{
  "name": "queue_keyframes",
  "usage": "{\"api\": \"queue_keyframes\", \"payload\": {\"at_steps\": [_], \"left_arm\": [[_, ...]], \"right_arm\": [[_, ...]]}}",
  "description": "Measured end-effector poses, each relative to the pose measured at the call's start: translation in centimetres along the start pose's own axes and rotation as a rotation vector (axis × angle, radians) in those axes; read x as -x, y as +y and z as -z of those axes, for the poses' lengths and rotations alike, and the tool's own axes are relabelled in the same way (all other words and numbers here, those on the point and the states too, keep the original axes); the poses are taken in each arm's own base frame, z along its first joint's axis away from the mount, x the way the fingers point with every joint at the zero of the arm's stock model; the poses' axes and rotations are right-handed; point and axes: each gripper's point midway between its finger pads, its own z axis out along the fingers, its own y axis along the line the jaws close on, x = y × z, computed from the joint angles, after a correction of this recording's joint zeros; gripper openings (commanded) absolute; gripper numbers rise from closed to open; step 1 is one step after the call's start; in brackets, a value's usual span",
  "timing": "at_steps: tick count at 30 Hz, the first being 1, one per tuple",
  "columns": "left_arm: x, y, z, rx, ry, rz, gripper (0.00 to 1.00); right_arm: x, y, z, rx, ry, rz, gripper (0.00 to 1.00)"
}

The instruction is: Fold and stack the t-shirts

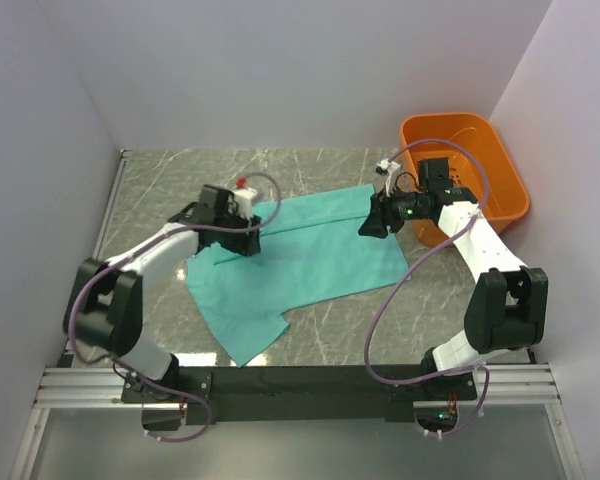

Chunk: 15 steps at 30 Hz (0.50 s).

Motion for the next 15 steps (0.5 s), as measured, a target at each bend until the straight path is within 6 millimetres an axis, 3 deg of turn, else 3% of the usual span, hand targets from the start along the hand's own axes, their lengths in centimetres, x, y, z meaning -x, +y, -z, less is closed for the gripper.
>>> {"api": "queue_keyframes", "payload": {"at_steps": [4, 7, 10, 15], "left_arm": [[4.9, 3.7, 3.8, 0.114, -0.199, 0.093, 0.59], [7.3, 7.4, 4.7, 0.189, -0.265, 0.146, 0.59], [7.3, 9.2, 2.9, 0.200, -0.232, 0.171, 0.56], [4.1, 10.4, -1.0, 0.164, -0.104, 0.203, 0.56]], "right_arm": [[0.0, 0.0, 0.0, 0.000, 0.000, 0.000, 0.56], [0.0, 0.0, 0.0, 0.000, 0.000, 0.000, 0.56], [0.0, 0.0, 0.0, 0.000, 0.001, 0.000, 0.56], [0.0, 0.0, 0.0, 0.000, 0.001, -0.001, 0.56]]}}
